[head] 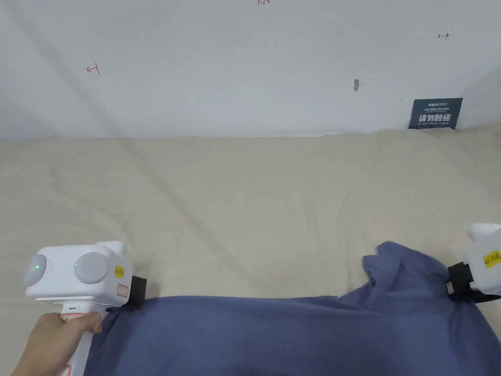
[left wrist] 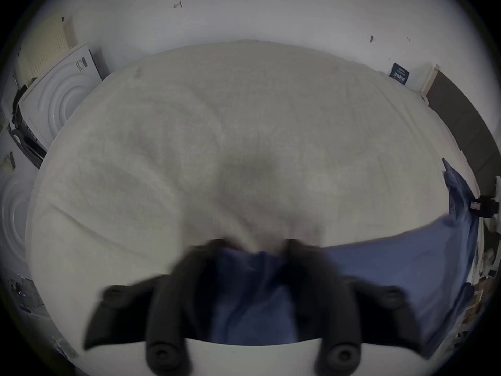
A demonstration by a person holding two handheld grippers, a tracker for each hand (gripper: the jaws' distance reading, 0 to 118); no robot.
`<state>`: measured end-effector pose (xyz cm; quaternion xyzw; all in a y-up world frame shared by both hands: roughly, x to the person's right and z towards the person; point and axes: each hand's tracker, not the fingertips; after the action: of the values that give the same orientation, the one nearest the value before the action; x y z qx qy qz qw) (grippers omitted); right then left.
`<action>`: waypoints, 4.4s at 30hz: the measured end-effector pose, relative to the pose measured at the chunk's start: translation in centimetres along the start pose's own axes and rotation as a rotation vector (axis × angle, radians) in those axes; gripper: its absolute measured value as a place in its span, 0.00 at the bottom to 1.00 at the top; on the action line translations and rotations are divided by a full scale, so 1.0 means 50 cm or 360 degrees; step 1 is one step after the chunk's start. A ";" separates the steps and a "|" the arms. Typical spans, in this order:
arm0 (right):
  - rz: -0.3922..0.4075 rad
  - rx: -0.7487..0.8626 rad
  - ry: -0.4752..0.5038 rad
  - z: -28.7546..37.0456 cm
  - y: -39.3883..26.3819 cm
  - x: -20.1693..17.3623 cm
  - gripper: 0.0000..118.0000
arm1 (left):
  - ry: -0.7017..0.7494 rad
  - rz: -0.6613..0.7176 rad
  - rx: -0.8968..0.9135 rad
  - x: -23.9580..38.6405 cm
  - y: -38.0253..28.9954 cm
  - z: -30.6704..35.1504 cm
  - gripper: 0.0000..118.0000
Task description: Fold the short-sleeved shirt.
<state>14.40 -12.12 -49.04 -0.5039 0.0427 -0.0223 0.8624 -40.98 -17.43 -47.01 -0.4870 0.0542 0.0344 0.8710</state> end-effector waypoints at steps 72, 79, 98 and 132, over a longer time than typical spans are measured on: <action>0.0138 0.0975 0.0413 0.326 -0.628 -0.327 0.00 | -0.0994 0.0778 0.0086 -0.276 -0.552 0.274 0.99; 0.0101 0.0911 0.0419 0.310 -0.619 -0.330 0.00 | -0.1417 0.0896 0.0022 -0.264 -0.534 0.235 0.98; 0.0045 0.0932 0.0345 0.368 -0.619 -0.250 0.00 | -0.1229 0.0703 -0.0113 -0.240 -0.501 0.237 0.09; -0.0286 0.0977 0.0305 0.391 -0.691 0.007 0.00 | -0.1075 -0.0451 -0.0115 0.494 -0.358 0.347 1.00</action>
<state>16.78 -12.17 -9.43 -0.2178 0.0705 -0.1574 0.9606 -13.40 -11.85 -26.05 -0.4814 -0.3057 0.0742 0.8181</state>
